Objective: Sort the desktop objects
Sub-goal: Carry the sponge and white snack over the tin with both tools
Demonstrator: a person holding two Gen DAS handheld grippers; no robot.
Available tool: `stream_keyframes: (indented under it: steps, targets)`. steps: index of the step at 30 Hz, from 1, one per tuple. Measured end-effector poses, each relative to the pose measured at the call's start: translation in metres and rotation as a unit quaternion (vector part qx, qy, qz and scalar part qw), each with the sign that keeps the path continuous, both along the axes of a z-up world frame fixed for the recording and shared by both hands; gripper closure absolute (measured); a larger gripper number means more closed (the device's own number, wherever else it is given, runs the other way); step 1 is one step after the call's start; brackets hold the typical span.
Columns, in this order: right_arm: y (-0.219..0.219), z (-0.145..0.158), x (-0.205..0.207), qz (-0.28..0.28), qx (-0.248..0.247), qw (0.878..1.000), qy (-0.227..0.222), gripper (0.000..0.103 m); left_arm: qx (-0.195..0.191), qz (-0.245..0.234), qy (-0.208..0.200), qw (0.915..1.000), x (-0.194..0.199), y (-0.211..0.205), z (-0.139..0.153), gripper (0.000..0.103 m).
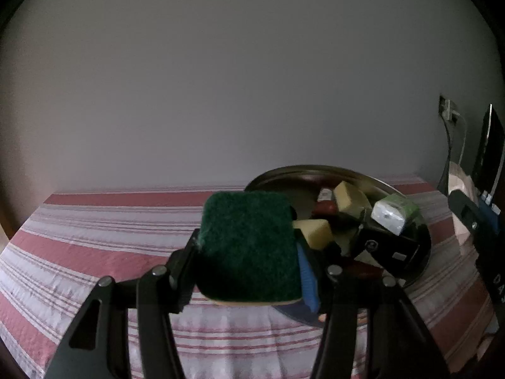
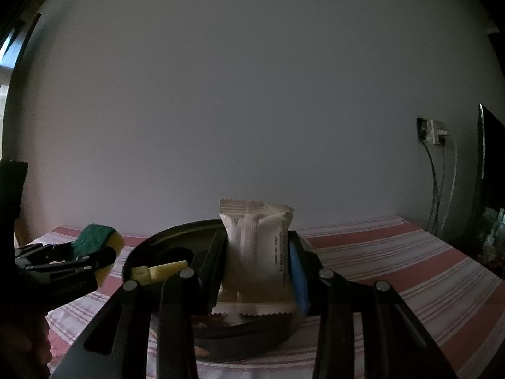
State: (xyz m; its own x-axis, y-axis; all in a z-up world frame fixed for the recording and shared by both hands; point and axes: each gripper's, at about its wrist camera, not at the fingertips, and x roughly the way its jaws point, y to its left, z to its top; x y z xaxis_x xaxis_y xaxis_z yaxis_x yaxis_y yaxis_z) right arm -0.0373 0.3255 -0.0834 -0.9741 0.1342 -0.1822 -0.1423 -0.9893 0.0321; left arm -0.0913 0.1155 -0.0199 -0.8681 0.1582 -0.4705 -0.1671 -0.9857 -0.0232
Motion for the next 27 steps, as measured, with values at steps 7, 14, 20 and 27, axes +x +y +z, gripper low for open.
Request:
stream_keyframes:
  steps: [7, 14, 20, 27]
  targets:
    - [0.014, 0.0, -0.001, -0.011, -0.006, 1.0, 0.003, 0.063, 0.0, -0.011, 0.0, 0.9999, -0.006, 0.016, 0.001, 0.049]
    - [0.022, 0.0, 0.002, -0.013, -0.001, 1.0, 0.004, 0.063, -0.003, -0.02, 0.0, 0.9998, -0.01, 0.028, 0.0, 0.049]
    - [0.026, 0.003, 0.003, -0.016, 0.005, 1.0, 0.002, 0.063, -0.003, -0.027, -0.007, 0.9996, -0.012, 0.033, -0.002, 0.049]
    - [0.038, 0.004, -0.003, -0.024, 0.011, 1.0, -0.003, 0.063, 0.002, -0.033, -0.009, 0.9994, -0.018, 0.04, -0.001, 0.049]
